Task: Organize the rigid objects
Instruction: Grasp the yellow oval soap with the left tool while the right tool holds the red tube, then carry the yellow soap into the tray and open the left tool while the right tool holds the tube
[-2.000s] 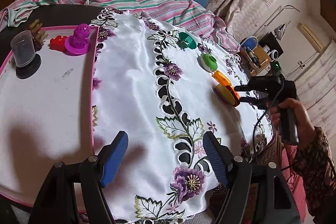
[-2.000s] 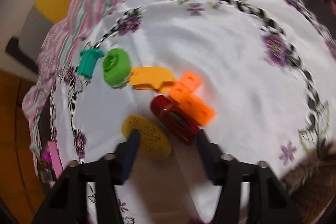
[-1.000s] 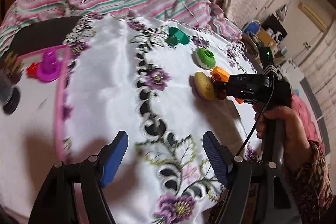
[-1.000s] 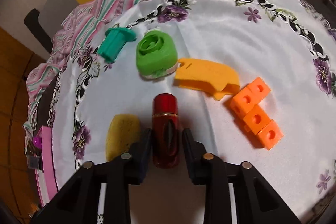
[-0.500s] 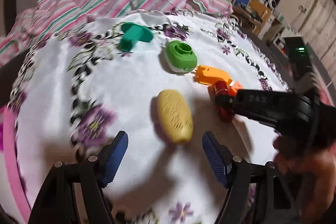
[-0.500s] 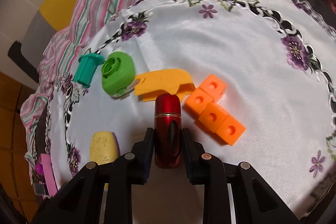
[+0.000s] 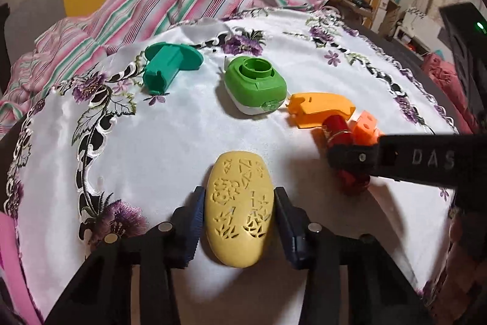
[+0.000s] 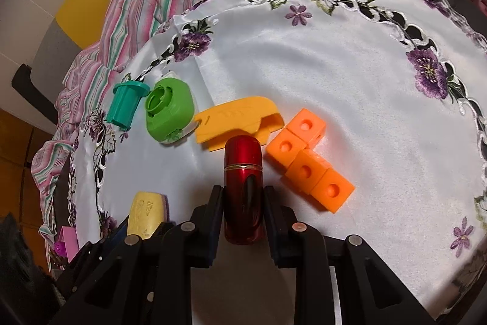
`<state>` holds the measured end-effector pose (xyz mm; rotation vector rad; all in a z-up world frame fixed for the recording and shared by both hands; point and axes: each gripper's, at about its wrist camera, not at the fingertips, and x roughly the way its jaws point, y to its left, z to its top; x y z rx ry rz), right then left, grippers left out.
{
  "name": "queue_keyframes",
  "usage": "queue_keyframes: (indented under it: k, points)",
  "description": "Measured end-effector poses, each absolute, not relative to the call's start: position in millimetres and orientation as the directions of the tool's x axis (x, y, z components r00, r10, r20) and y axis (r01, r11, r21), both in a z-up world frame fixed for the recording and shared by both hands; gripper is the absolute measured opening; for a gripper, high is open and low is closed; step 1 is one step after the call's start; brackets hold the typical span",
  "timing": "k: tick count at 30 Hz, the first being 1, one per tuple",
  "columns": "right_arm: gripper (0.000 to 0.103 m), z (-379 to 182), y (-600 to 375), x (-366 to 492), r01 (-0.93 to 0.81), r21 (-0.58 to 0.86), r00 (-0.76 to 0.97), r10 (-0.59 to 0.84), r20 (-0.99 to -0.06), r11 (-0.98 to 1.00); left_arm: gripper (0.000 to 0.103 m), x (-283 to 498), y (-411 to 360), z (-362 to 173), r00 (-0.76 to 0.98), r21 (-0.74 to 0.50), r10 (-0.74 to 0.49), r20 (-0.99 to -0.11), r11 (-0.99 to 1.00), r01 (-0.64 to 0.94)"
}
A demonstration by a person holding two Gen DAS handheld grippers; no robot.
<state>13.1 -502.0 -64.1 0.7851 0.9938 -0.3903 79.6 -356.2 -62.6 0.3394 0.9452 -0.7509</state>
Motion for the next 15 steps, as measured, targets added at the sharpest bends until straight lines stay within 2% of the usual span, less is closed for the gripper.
queue_keyframes:
  k: [9,15]
  points:
    - [0.026,-62.3,-487.2,21.7,0.551,0.448,0.530,0.118,-0.839,0.704,0.044,69.3,-329.4,-64.0,0.400,-0.066,-0.475,-0.784,0.704,0.707]
    - [0.026,-56.3,-471.0,30.8,0.473,0.443,0.542,0.145,-0.828,0.762,0.044,59.9,-299.0,-60.3,0.376,-0.133,-0.504,-0.778,0.716,0.685]
